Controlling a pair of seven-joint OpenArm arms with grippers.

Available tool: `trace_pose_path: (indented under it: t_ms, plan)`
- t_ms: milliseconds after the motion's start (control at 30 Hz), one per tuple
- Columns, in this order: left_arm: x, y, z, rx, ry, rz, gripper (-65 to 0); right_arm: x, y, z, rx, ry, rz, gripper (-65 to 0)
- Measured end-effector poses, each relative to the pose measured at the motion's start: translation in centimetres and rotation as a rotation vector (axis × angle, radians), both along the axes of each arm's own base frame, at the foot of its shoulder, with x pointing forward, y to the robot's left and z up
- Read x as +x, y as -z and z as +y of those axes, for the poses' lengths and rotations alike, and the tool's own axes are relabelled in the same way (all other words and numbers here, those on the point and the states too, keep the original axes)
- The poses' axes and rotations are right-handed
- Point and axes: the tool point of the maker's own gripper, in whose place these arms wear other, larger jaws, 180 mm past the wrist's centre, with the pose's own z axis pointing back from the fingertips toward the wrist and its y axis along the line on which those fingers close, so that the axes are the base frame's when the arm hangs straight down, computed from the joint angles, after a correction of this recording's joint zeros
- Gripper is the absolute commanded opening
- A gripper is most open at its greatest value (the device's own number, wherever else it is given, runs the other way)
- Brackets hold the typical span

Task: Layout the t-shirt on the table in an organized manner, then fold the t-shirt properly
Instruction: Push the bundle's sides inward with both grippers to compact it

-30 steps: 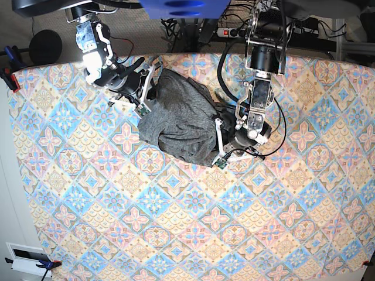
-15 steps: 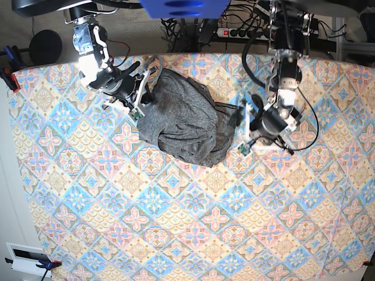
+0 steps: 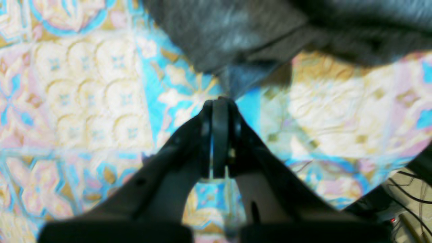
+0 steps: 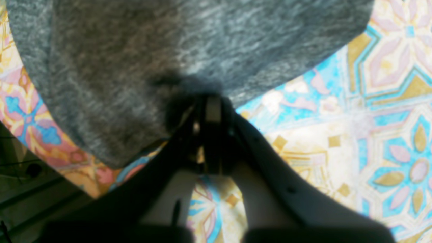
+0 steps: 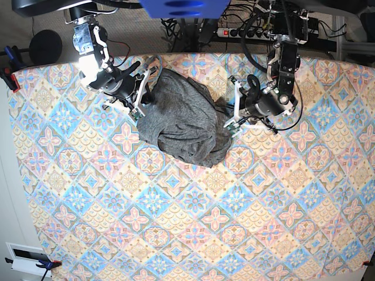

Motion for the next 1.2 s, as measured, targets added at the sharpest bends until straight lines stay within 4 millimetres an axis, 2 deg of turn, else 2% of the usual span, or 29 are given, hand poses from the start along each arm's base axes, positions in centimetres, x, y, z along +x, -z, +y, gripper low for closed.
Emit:
trace_pose_path:
  t_ms: [100, 233, 433, 667, 767, 967, 1067, 1200]
  plan:
    - [1.1, 1.0, -1.0, -0.033, -0.018, 0.036, -65.0, 0.0, 0.0, 0.0, 0.0, 0.0, 0.001, -65.0]
    - [1.0, 2.9, -1.4, -0.061, -0.033, 0.103, -65.0, 0.0, 0.0, 0.0, 0.0, 0.0, 0.0, -65.0]
    - [2.4, 3.1, -1.9, -0.096, -0.032, 0.112, -65.0, 0.0, 0.0, 0.0, 0.001, 0.001, -0.001, -65.0]
    - [5.7, 2.8, -3.7, -0.123, -0.094, 0.123, -65.0, 0.0, 0.0, 0.2, 0.008, 0.002, -0.002, -65.0]
    - [6.7, 2.6, -6.1, -0.124, -0.054, 0.121, -65.0, 0.0, -0.1, 0.3, 0.012, 0.003, -0.001, -65.0]
    - [9.1, 2.8, -11.1, -0.2, -0.125, 0.101, -65.0, -0.1, -0.3, 2.2, 0.061, 0.011, 0.004, -65.0]
    - [10.5, 2.9, -13.2, -0.257, -0.162, 0.091, -65.0, 0.1, -0.4, 2.2, 0.065, 0.018, -0.002, -65.0]
    - [11.2, 3.1, -15.1, -0.308, -0.175, 0.086, -65.0, 0.1, -0.4, 2.3, 0.067, 0.019, -0.002, -65.0]
